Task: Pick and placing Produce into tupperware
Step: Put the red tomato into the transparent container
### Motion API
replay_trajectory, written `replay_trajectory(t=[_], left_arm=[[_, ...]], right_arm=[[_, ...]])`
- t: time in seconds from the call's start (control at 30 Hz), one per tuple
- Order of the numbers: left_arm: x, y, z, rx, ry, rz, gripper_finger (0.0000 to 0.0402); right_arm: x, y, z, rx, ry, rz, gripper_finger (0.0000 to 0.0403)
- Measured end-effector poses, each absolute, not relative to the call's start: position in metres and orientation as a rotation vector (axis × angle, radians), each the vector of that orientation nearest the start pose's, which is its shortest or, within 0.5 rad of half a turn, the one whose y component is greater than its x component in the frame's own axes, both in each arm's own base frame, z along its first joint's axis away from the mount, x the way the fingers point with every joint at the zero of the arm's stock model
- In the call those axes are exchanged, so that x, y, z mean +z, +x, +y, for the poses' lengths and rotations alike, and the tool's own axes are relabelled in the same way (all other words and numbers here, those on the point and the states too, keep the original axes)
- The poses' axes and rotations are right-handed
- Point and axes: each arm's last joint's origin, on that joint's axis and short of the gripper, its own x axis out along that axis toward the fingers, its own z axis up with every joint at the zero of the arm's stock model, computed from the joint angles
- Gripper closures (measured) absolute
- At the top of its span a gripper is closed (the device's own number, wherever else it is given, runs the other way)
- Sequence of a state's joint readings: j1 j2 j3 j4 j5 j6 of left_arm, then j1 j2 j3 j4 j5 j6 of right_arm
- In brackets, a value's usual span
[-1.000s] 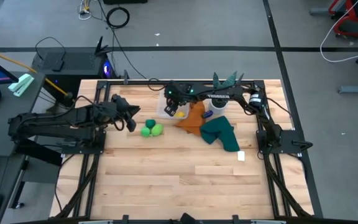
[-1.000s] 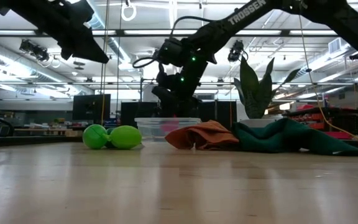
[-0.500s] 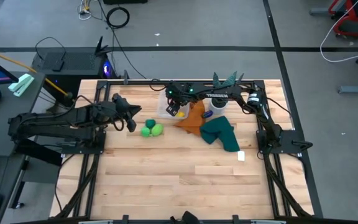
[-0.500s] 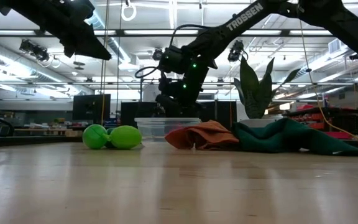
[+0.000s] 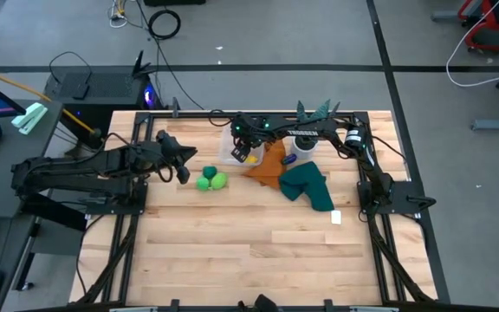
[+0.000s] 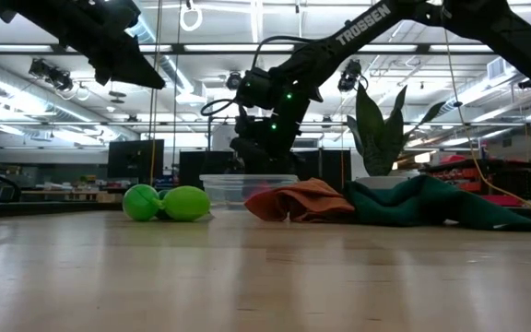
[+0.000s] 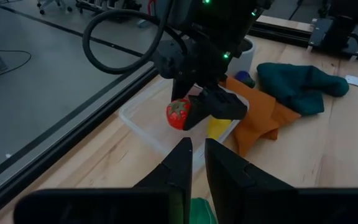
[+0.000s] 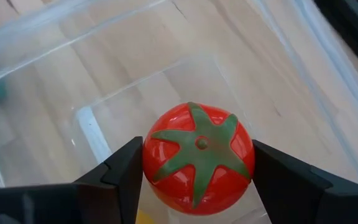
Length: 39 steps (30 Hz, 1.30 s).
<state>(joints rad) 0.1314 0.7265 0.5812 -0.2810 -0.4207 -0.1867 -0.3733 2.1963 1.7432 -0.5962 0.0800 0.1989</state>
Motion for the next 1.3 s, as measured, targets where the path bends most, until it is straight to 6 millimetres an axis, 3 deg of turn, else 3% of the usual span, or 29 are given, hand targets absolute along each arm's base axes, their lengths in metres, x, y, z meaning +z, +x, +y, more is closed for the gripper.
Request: replay_trajectory(t=[1.3], left_arm=[[0.2638,0.1566,0.0326,0.582,-0.117,0.375,0.0354]], right_arm=[[0.1780,0.4336,-0.1670,-0.458,0.412,1.051,0.0147]])
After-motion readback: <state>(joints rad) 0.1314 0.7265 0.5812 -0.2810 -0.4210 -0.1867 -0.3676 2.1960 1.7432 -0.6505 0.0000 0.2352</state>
